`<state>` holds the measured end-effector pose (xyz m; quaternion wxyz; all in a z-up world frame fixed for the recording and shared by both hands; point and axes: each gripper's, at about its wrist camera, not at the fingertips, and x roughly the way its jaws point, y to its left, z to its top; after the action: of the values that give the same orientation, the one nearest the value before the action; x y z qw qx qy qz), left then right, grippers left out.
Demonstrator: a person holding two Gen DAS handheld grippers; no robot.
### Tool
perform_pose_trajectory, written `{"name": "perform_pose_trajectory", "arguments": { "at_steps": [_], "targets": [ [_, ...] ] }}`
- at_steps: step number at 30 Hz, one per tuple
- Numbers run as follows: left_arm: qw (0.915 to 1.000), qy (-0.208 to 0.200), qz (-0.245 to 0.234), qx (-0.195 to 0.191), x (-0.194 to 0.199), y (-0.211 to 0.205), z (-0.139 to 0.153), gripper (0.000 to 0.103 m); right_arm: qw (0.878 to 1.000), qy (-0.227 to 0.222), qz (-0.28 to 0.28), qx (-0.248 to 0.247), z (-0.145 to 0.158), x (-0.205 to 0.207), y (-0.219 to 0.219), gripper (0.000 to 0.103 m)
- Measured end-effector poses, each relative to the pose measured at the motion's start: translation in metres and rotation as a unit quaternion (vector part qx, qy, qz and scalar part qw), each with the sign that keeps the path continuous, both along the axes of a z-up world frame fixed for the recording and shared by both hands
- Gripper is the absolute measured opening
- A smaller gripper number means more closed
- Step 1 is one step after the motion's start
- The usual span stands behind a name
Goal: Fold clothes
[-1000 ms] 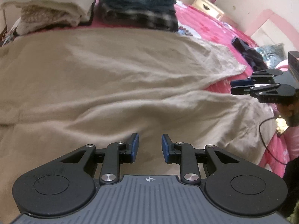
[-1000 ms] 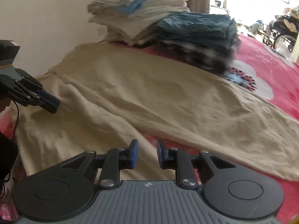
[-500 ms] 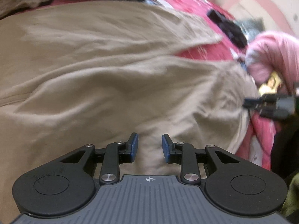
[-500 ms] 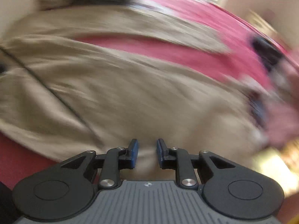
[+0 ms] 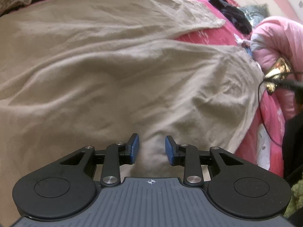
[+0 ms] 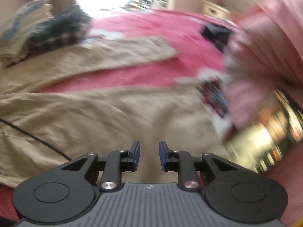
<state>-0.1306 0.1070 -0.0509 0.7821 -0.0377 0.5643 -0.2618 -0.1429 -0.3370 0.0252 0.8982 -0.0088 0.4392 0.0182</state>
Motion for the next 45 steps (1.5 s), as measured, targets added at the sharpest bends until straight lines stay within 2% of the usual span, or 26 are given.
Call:
{"name": "perform_pose_trajectory", "arguments": {
  "at_steps": [3, 6, 7, 9, 12, 14, 16, 19, 22, 24, 27, 29, 32, 34, 36, 37, 40, 42, 45],
  "targets": [
    [1.0000, 0.004, -0.003, 0.006, -0.007, -0.003, -0.002, 0.032, 0.997, -0.015, 0.065, 0.022, 0.006, 0.034, 0.025, 0.023],
    [1.0000, 0.006, -0.004, 0.007, -0.012, -0.005, -0.002, 0.033, 0.990, -0.030, 0.130, 0.045, 0.013, 0.068, 0.050, 0.023],
    [1.0000, 0.007, -0.004, 0.006, -0.012, -0.004, -0.002, 0.033, 0.988, -0.023, 0.138, 0.063, 0.013, 0.081, 0.057, 0.023],
    [0.9999, 0.012, -0.001, -0.005, -0.012, 0.000, 0.001, 0.033, 0.984, 0.001, 0.143, 0.109, 0.011, 0.111, 0.071, 0.029],
    [0.9994, 0.011, 0.015, -0.029, -0.006, 0.009, 0.008, 0.033, 0.973, 0.055, 0.100, 0.198, 0.001, 0.154, 0.077, 0.031],
    [0.9987, -0.008, 0.026, -0.043, 0.000, 0.015, 0.017, 0.033, 0.961, 0.085, 0.075, 0.250, -0.006, 0.173, 0.082, 0.034],
    [0.9974, -0.033, 0.034, -0.055, 0.007, 0.018, 0.025, 0.033, 0.953, 0.093, 0.080, 0.277, -0.009, 0.182, 0.091, 0.034],
    [0.9953, -0.065, 0.042, -0.058, 0.022, 0.018, 0.030, 0.033, 0.951, 0.077, 0.161, 0.253, -0.004, 0.179, 0.128, 0.034],
    [0.9940, -0.080, 0.051, -0.054, 0.039, 0.016, 0.026, 0.033, 0.941, 0.061, 0.250, 0.220, 0.003, 0.178, 0.172, 0.029],
    [0.9950, -0.062, 0.059, -0.051, 0.048, 0.016, 0.015, 0.033, 0.932, 0.059, 0.294, 0.206, 0.002, 0.180, 0.198, 0.023],
    [0.9963, -0.030, 0.071, -0.039, 0.050, 0.014, 0.000, 0.033, 0.923, 0.079, 0.327, 0.188, -0.004, 0.190, 0.225, 0.023],
    [0.9958, -0.020, 0.080, -0.038, 0.046, 0.013, -0.004, 0.033, 0.922, 0.119, 0.320, 0.183, -0.013, 0.200, 0.232, 0.024],
    [0.9936, -0.011, 0.100, -0.051, 0.038, 0.016, -0.008, 0.033, 0.918, 0.204, 0.279, 0.195, -0.034, 0.216, 0.230, 0.025],
    [0.9922, -0.005, 0.110, -0.059, 0.035, 0.019, -0.010, 0.033, 0.897, 0.271, 0.264, 0.229, -0.050, 0.221, 0.228, 0.026],
    [0.9913, 0.001, 0.115, -0.065, 0.032, 0.020, -0.012, 0.033, 0.877, 0.314, 0.248, 0.264, -0.061, 0.224, 0.227, 0.026],
    [0.9912, 0.002, 0.114, -0.067, 0.031, 0.021, -0.013, 0.033, 0.874, 0.321, 0.240, 0.274, -0.064, 0.227, 0.226, 0.026],
    [0.9914, 0.004, 0.110, -0.071, 0.030, 0.022, -0.014, 0.033, 0.876, 0.317, 0.186, 0.314, -0.071, 0.241, 0.219, 0.023],
    [0.9922, 0.005, 0.103, -0.070, 0.028, 0.021, -0.015, 0.033, 0.870, 0.319, 0.154, 0.343, -0.079, 0.247, 0.216, 0.025],
    [0.9932, 0.002, 0.096, -0.067, 0.025, 0.020, -0.014, 0.033, 0.853, 0.323, 0.141, 0.385, -0.090, 0.247, 0.221, 0.038]
  ]
}}
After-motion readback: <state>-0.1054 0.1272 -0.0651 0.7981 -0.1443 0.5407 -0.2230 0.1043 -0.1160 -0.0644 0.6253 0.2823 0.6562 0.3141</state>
